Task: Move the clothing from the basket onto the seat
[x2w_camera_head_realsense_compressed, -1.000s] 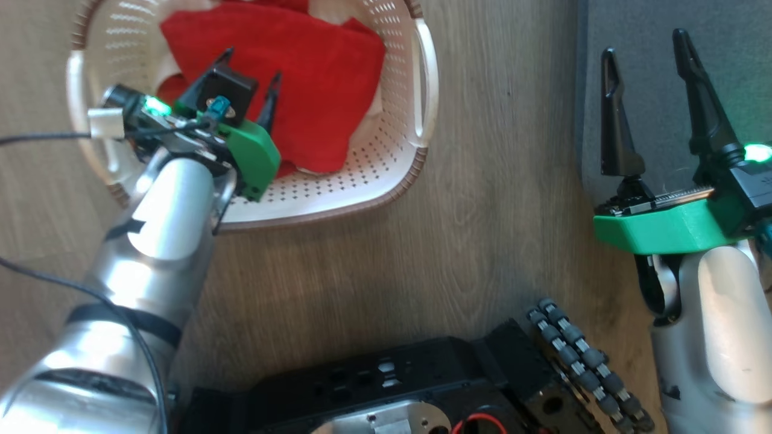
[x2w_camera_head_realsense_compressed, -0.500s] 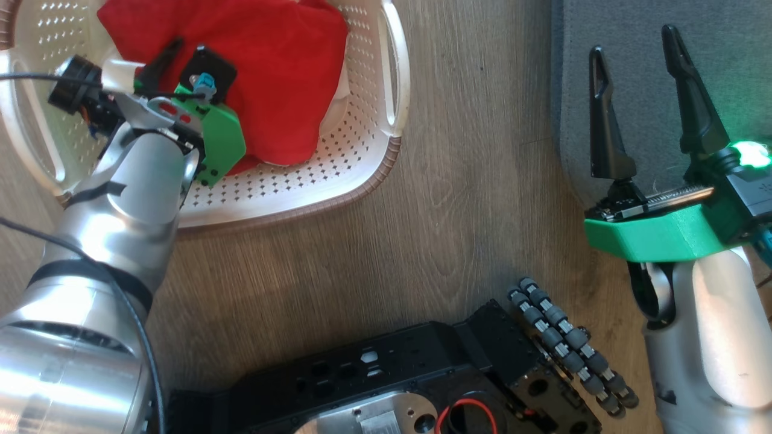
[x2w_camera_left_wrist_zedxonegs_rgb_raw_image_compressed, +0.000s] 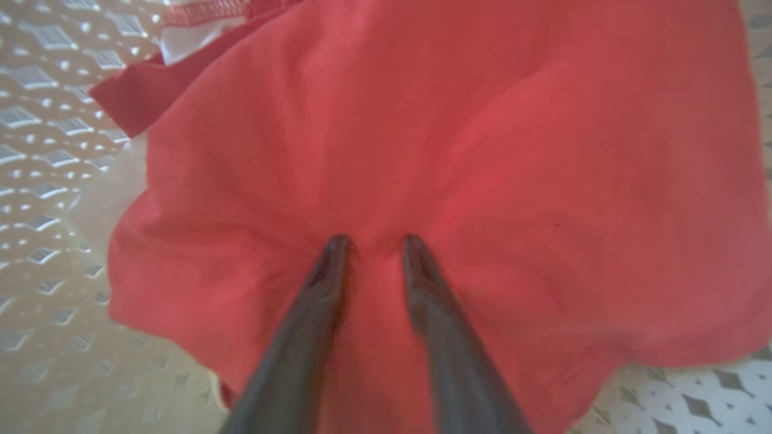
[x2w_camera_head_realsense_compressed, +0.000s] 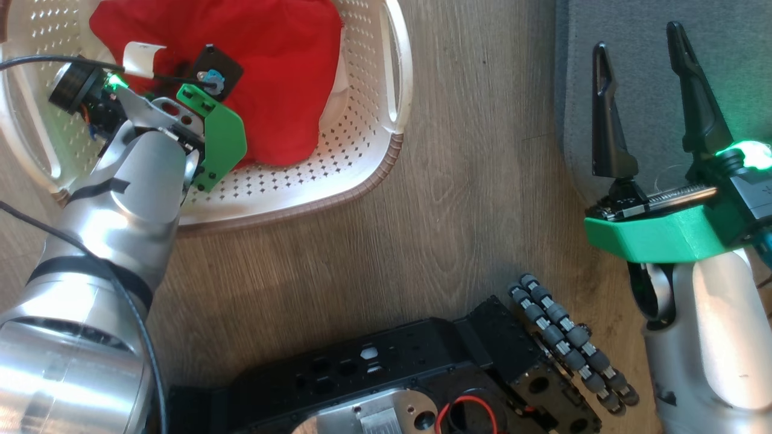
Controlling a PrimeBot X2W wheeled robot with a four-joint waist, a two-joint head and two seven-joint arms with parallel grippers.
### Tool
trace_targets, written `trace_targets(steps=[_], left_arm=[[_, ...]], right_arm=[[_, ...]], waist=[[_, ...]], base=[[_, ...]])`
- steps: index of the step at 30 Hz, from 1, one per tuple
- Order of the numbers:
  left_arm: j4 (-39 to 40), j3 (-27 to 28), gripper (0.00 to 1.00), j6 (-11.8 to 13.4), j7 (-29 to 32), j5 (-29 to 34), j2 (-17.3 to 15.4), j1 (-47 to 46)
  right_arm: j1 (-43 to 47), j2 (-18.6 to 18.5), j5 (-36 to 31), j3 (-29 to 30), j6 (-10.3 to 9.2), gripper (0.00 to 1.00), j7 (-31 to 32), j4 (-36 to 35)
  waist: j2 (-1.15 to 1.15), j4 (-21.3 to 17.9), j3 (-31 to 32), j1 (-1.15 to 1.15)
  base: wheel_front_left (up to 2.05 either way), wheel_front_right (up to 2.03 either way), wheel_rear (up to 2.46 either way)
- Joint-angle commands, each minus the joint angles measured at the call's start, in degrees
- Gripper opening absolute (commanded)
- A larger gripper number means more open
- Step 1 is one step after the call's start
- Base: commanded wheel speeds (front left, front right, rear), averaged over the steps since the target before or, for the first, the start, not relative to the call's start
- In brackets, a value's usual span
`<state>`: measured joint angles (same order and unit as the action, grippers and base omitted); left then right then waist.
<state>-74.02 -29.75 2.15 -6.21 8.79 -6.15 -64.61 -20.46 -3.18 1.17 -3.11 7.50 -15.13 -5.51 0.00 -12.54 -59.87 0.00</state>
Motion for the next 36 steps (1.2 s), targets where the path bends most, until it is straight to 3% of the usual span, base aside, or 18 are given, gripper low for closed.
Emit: trace_targets(steps=[1,22,31,36], left_arm=[[0.1,0.5,0.0,0.0,-0.5,-0.4,-1.4,1.1],[0.1,2.0,0.0,2.0,-6.0,-5.5,-1.3,0.6],[0.3,3.4,0.0,3.2,-8.4,-8.5,0.0,3.1],[4.7,4.3,0.0,3.8,-8.7,-10.4,0.7,6.1]], right_arm=[[3.8,0.3,0.5,-0.7,-0.01,1.0,0.1,-0.3],[-1.0,0.3,-0.3,-1.7,-0.01,1.0,0.1,1.2],[-1.8,0.3,-1.2,-1.9,-0.01,1.0,0.1,3.0],[-1.7,0.3,-1.5,-1.6,-0.01,1.0,0.1,4.0]], waist=[[0.0,0.1,0.0,0.0],[0.0,1.4,3.3,0.0],[0.0,2.9,9.3,0.0],[0.0,3.9,14.0,0.0]], base=[[0.0,0.0,0.0],[0.0,0.0,0.0],[0.0,0.0,0.0],[0.0,0.0,0.0]])
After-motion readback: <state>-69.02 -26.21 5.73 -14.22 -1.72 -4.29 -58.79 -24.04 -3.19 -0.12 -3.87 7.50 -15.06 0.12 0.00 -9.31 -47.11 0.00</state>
